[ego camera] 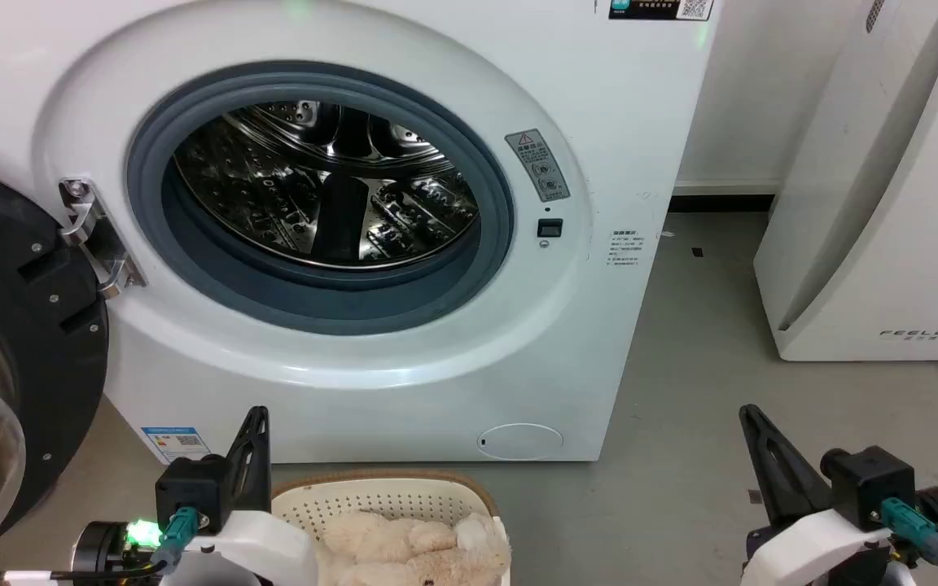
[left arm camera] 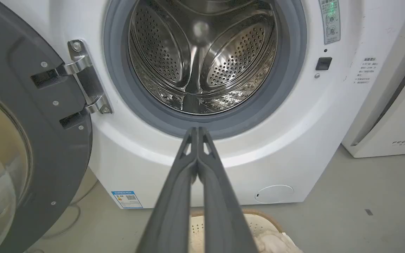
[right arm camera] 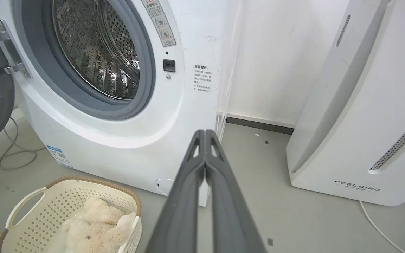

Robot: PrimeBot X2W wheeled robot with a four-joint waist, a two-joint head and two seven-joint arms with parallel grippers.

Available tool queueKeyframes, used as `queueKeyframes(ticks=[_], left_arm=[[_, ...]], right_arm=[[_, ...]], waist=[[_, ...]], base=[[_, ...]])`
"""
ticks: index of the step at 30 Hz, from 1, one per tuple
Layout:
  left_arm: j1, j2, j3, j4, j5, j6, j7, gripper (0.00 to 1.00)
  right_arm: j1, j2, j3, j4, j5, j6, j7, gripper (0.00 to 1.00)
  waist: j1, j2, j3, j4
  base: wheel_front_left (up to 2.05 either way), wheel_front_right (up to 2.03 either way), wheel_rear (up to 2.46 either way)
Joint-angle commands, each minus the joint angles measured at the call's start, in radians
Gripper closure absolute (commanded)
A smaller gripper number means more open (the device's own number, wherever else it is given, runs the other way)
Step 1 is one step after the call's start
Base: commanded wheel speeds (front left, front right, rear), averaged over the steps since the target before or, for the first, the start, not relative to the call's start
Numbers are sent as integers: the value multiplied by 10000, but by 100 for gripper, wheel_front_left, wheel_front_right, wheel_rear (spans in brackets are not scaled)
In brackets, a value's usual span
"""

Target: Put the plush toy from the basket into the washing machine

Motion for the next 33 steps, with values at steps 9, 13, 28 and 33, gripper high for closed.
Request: queueKeyframes(ticks=[9,13,28,33], left_arm=[[-151,3,11,-45,28,-41,3,100],[-151,3,11,-45,28,-41,3,100],[19,0,-31,15,-97,4,-84,0],[35,0,-61,31,-217,-9,-188,0]], right_arm=[[-136,-2,-22,-37,-78,-9,5,100],[-136,-2,-22,-37,-78,-9,5,100],[11,0,-18,20,104,0,-83,0],[6,0,-94,30,200,-1,-188,0]], waist=[[0,0,0,0],[0,0,0,0],[0,0,9,-4],[0,0,32,-14]], base=[[0,0,0],[0,0,0],[0,0,0],[0,0,0]])
